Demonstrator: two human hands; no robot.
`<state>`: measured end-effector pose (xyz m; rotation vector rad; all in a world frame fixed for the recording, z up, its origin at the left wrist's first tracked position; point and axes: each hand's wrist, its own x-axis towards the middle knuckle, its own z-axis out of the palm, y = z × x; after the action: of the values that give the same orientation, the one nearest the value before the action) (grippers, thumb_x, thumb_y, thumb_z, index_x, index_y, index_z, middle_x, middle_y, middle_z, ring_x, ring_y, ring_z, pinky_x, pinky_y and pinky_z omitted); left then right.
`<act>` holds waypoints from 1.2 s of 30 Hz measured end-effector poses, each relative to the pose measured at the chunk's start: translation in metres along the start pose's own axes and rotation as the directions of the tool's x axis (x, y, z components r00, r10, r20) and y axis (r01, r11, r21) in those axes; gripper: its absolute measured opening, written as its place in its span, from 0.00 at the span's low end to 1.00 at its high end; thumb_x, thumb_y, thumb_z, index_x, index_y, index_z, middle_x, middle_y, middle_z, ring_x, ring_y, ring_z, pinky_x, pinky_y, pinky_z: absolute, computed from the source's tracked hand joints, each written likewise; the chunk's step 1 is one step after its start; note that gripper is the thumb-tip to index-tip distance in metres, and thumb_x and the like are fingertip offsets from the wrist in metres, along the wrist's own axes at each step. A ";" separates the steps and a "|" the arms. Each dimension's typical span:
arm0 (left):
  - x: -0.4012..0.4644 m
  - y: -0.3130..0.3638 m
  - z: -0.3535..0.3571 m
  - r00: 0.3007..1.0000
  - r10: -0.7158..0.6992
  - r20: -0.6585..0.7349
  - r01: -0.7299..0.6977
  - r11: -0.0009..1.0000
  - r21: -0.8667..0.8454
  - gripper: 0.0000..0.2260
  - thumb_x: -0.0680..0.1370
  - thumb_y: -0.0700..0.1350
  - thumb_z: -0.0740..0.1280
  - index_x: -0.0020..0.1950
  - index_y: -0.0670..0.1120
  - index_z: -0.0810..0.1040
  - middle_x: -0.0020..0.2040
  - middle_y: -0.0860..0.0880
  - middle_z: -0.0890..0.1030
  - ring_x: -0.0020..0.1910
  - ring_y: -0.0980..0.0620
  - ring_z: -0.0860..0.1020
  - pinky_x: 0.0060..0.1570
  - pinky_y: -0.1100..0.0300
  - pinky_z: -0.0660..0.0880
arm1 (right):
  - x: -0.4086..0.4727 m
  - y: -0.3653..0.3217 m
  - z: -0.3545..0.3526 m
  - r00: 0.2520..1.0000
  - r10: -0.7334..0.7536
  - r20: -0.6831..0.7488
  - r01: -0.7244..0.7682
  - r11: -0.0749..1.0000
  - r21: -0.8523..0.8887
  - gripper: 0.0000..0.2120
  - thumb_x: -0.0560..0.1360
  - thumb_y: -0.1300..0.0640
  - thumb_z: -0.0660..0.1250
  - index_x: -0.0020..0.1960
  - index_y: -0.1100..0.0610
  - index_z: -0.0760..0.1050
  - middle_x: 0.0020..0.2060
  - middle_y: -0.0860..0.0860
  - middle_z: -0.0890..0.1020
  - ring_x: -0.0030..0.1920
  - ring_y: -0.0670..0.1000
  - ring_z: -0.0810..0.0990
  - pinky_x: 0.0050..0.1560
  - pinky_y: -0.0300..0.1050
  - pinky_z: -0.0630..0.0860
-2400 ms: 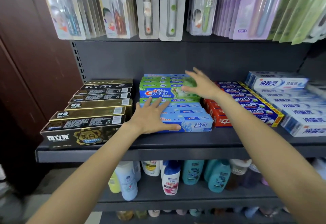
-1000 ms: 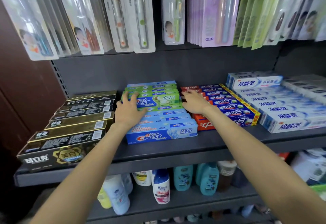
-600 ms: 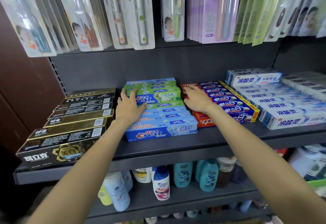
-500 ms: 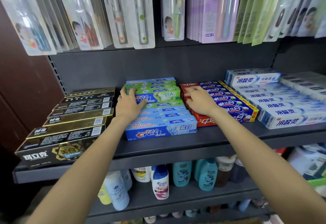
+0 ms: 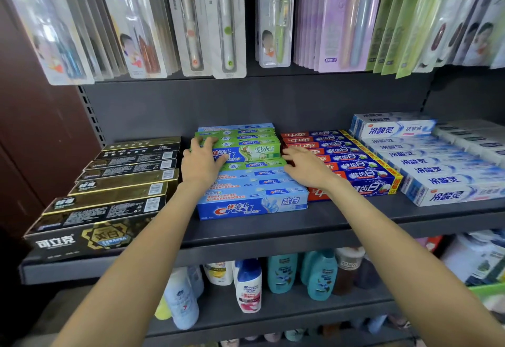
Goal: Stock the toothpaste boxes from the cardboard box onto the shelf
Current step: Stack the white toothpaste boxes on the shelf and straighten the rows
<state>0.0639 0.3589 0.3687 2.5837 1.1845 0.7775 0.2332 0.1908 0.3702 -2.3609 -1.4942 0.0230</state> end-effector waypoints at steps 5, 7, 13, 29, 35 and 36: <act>-0.001 0.001 -0.002 1.000 -0.005 0.020 0.006 1.000 -0.016 0.26 0.77 0.57 0.63 0.72 0.51 0.63 0.73 0.44 0.60 0.67 0.40 0.65 0.59 0.48 0.70 | -0.007 -0.008 -0.004 1.000 0.004 -0.011 -0.004 1.000 -0.022 0.23 0.78 0.57 0.57 0.72 0.61 0.62 0.72 0.55 0.66 0.72 0.53 0.62 0.70 0.47 0.60; -0.005 0.002 -0.004 0.999 -0.015 0.038 0.017 0.999 -0.034 0.26 0.77 0.57 0.63 0.73 0.51 0.61 0.75 0.44 0.56 0.69 0.39 0.64 0.59 0.47 0.70 | -0.019 -0.010 -0.009 0.996 -0.005 -0.086 -0.001 0.998 -0.070 0.25 0.78 0.56 0.58 0.74 0.61 0.60 0.72 0.57 0.64 0.74 0.54 0.59 0.71 0.47 0.57; -0.040 0.001 -0.012 0.998 -0.034 0.060 0.042 0.988 -0.145 0.34 0.77 0.55 0.64 0.77 0.49 0.50 0.77 0.42 0.46 0.72 0.39 0.60 0.65 0.48 0.65 | -0.046 -0.011 -0.002 0.991 -0.042 -0.128 0.007 0.964 -0.264 0.23 0.81 0.50 0.51 0.72 0.59 0.65 0.74 0.53 0.63 0.75 0.56 0.51 0.73 0.51 0.49; -0.088 -0.024 -0.017 0.954 0.117 0.275 -0.071 0.983 -0.170 0.47 0.68 0.64 0.68 0.77 0.45 0.50 0.78 0.45 0.46 0.76 0.45 0.41 0.73 0.50 0.45 | -0.050 -0.026 0.016 0.990 0.005 -0.144 -0.049 0.951 -0.304 0.26 0.81 0.45 0.47 0.68 0.61 0.70 0.75 0.55 0.59 0.76 0.55 0.46 0.74 0.55 0.42; -0.089 -0.023 -0.019 0.945 0.133 0.299 -0.079 0.979 -0.185 0.44 0.71 0.61 0.68 0.77 0.44 0.50 0.78 0.44 0.45 0.76 0.44 0.40 0.73 0.50 0.45 | -0.112 -0.031 0.024 0.835 0.026 -0.550 -0.027 1.000 0.006 0.18 0.79 0.55 0.59 0.64 0.63 0.73 0.58 0.58 0.78 0.59 0.58 0.73 0.58 0.49 0.71; -0.089 -0.022 -0.021 0.944 0.133 0.302 -0.075 0.978 -0.194 0.44 0.71 0.60 0.69 0.77 0.44 0.51 0.78 0.44 0.46 0.76 0.44 0.41 0.73 0.50 0.46 | -0.116 -0.033 0.027 0.849 0.034 -0.527 -0.024 0.999 0.026 0.18 0.79 0.57 0.60 0.66 0.63 0.71 0.59 0.58 0.78 0.60 0.57 0.73 0.59 0.49 0.71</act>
<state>-0.0098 0.3064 0.3439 2.5137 0.8483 0.4435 0.1474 0.1086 0.3351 -2.1275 -1.1746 -0.5598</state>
